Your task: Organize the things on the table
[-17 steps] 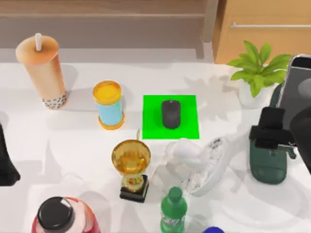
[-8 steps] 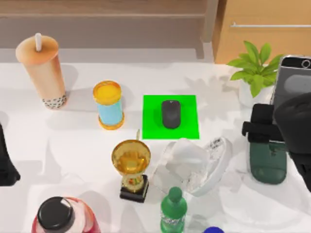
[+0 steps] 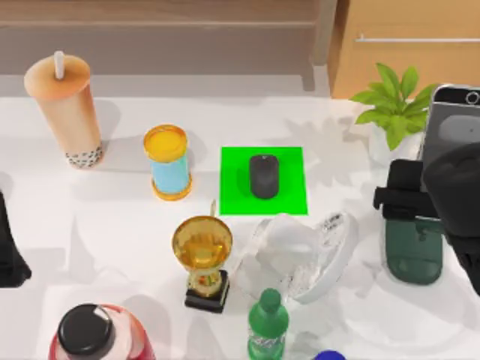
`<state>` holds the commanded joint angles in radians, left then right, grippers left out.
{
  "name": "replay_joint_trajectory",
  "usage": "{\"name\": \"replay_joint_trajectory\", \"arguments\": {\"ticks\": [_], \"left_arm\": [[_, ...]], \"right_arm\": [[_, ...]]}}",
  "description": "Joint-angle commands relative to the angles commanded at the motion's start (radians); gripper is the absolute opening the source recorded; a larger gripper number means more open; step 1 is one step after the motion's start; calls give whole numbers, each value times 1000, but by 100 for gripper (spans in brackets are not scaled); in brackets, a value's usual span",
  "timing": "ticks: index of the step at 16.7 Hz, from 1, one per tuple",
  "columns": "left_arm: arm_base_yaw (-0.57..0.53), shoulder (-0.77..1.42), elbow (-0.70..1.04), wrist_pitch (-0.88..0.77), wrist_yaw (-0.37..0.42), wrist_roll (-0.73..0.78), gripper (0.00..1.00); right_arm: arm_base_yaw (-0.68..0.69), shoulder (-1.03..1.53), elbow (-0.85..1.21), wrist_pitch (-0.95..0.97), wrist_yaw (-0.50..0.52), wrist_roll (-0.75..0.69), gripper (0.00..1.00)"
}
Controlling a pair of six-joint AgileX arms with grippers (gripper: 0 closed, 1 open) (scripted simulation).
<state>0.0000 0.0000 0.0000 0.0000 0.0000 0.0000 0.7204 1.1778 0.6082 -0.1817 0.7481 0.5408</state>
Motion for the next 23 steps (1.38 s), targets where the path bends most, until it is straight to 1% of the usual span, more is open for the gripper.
{"name": "replay_joint_trajectory", "arguments": {"ticks": [6,7,16,23], "left_arm": [[0,0,0,0,0,0,100],[0,0,0,0,0,0,100],[0,0,0,0,0,0,100],[0,0,0,0,0,0,100]], "right_arm": [[0,0,0,0,0,0,98],[0,0,0,0,0,0,100],[3,-4,-1,-4,3,2,100],[105,-92,-35,-128,73,100,100]]}}
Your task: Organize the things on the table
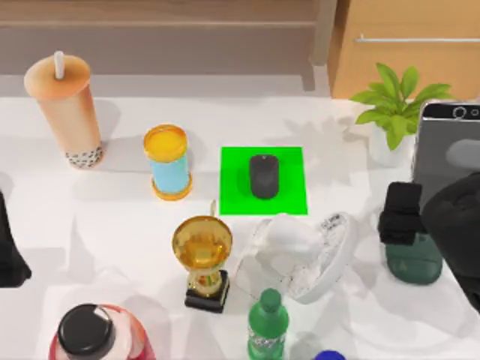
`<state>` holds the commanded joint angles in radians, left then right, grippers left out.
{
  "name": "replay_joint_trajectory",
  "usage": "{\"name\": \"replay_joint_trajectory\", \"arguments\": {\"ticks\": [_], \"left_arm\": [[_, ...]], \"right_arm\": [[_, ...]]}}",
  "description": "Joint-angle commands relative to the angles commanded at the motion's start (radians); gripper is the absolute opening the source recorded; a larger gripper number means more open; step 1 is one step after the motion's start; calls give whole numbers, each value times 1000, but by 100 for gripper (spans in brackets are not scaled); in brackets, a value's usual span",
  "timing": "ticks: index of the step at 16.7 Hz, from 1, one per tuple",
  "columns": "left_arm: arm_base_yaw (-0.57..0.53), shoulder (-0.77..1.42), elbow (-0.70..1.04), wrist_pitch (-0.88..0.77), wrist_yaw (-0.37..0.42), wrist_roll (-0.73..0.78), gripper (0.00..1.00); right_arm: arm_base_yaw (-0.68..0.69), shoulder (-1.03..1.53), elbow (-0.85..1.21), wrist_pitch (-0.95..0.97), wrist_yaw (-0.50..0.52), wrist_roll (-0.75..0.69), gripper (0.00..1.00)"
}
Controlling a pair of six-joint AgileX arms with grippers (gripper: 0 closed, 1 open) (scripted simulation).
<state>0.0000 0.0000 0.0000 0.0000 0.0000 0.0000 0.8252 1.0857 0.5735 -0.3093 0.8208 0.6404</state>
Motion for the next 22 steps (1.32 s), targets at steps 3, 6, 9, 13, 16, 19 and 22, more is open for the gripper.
{"name": "replay_joint_trajectory", "arguments": {"ticks": [3,6,9,13,16,19,22], "left_arm": [[0,0,0,0,0,0,100],[0,0,0,0,0,0,100],[0,0,0,0,0,0,100],[0,0,0,0,0,0,100],[0,0,0,0,0,0,100],[0,0,0,0,0,0,100],[0,0,0,0,0,0,100]], "right_arm": [[2,-1,-1,-3,1,3,100],[-12,-8,-1,4,-9,-4,100],[-74,-93,-36,32,-67,-43,100],[-226,-305,-142,92,-223,-162,100],[-383,-508,-252,151,-378,-287,100],[-559,-734,-369,215,-532,-419,100],[-710,-939,-475,269,-691,-536,100]]}}
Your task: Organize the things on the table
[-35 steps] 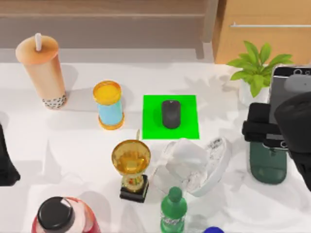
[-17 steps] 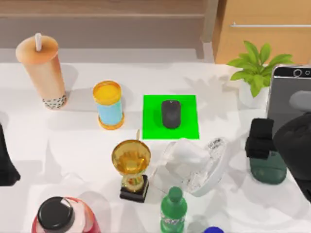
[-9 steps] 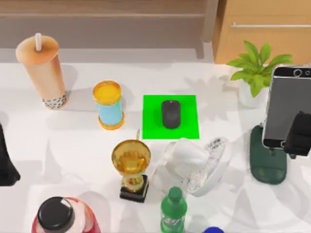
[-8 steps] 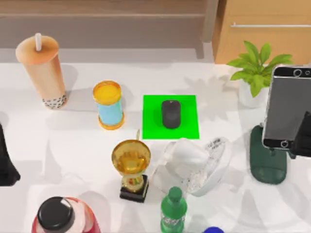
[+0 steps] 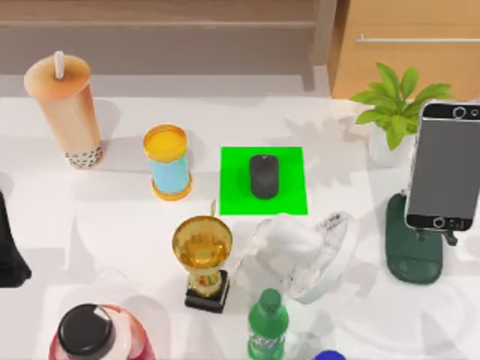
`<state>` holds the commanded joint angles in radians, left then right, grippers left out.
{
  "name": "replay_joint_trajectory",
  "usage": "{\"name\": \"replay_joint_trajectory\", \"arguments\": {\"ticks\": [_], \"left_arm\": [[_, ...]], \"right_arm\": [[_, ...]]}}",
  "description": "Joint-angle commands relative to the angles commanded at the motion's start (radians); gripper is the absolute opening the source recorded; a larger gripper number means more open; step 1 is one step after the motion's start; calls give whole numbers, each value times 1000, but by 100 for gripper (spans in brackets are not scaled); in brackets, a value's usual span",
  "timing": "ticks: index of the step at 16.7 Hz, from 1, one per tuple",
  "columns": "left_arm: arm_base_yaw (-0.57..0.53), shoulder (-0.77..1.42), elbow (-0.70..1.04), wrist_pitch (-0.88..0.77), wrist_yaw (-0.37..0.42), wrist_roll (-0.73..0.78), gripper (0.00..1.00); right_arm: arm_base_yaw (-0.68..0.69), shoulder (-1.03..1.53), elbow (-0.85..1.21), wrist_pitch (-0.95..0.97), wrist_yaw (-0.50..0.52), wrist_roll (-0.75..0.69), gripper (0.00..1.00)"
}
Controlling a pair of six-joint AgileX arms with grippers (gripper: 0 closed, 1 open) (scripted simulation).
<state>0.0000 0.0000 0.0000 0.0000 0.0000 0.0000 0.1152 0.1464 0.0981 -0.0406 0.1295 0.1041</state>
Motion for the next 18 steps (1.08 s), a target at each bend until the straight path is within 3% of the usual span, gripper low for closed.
{"name": "replay_joint_trajectory", "arguments": {"ticks": [4,11,18], "left_arm": [[0,0,0,0,0,0,100],[-2,10,0,10,-2,-1,100],[-60,378,12,317,-38,-16,100]], "right_arm": [[-108,-138,-91,38,-122,-97,100],[-115,-146,-98,41,-129,-104,100],[-115,-146,-98,41,-129,-104,100]]}}
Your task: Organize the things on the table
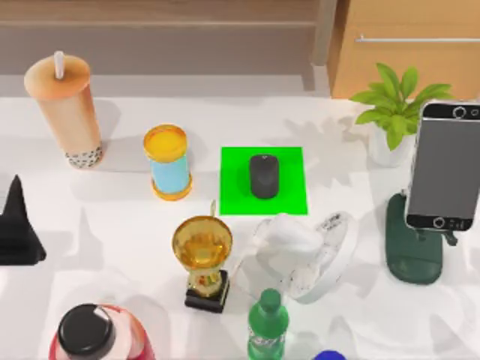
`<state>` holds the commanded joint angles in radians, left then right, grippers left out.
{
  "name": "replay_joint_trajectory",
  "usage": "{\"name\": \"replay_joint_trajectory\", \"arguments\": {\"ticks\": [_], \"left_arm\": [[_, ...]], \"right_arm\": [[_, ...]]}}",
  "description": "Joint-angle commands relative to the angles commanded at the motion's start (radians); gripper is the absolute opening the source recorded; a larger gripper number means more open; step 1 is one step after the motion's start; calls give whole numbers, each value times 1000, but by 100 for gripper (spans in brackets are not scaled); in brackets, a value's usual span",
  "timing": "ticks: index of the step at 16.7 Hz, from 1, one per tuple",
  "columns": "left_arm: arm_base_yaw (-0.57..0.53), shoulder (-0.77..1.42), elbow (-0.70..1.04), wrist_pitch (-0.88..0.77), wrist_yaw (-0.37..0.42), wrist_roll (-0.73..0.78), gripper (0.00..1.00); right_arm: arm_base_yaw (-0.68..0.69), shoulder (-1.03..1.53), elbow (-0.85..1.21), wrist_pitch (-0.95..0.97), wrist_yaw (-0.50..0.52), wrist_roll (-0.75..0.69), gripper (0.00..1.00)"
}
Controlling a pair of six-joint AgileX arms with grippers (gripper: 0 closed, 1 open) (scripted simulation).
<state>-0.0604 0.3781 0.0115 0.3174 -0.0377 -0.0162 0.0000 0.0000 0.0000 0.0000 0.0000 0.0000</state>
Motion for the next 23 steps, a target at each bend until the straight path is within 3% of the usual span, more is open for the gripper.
{"name": "replay_joint_trajectory", "arguments": {"ticks": [6,13,18,23], "left_arm": [[-60,648,88,407,-38,-10,100],[-103,1329,311,877,-66,-4,100],[-106,1570,444,1065,-76,5,100],[-104,1595,462,1085,-78,6,100]], "right_arm": [[0,0,0,0,0,0,100],[0,0,0,0,0,0,100],[0,0,0,0,0,0,100],[0,0,0,0,0,0,100]]}}
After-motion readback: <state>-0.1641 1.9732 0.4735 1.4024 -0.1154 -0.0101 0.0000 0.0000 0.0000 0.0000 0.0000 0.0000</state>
